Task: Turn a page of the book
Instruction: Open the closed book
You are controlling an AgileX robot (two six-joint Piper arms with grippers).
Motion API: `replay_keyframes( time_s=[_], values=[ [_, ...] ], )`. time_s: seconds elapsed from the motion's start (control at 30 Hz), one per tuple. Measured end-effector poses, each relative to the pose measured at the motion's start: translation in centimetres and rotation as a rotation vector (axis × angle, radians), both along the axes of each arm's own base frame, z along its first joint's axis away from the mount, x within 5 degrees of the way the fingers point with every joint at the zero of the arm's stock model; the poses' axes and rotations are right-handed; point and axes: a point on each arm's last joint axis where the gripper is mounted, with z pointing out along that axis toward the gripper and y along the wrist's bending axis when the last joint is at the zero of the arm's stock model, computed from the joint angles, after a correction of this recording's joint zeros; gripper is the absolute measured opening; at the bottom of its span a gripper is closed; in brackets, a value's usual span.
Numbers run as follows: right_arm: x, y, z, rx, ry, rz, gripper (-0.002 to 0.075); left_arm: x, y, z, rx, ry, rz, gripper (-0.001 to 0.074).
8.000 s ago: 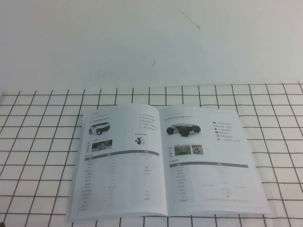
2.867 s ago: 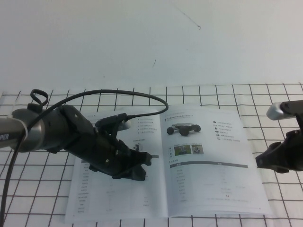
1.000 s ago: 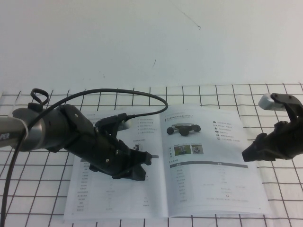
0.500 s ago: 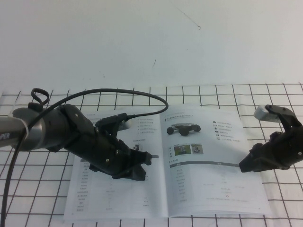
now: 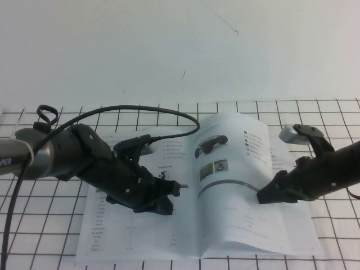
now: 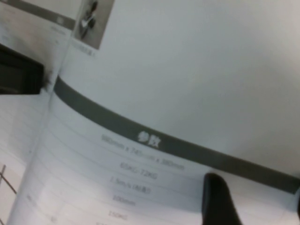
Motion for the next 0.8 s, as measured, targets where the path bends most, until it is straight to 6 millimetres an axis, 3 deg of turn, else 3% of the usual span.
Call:
replay_keyframes(
  time_s=[0.3,0.57,0.7,0.8],
  values=[
    [-0.4,4.5,0.8,0.131,-0.083,0.057,0.0356,0.0,0.0,0.0,0.0,0.0,0.0,-0.0003],
    [-0.8,7.3,1.5,0.22,-0.15,0.075,0.0356,0.1,0.0,0.0,0.002,-0.01,-0.007,-0.0003],
    [-1.0,8.1,1.9,0.241,-0.161,0.102,0.0356,0.3,0.0,1.1,0.006,-0.049,-0.032,-0.0003],
    [-1.0,8.6,2.2,0.26,-0.167,0.118,0.0356,0.6,-0.1,3.2,0.003,-0.124,-0.052,-0.0003]
  ],
)
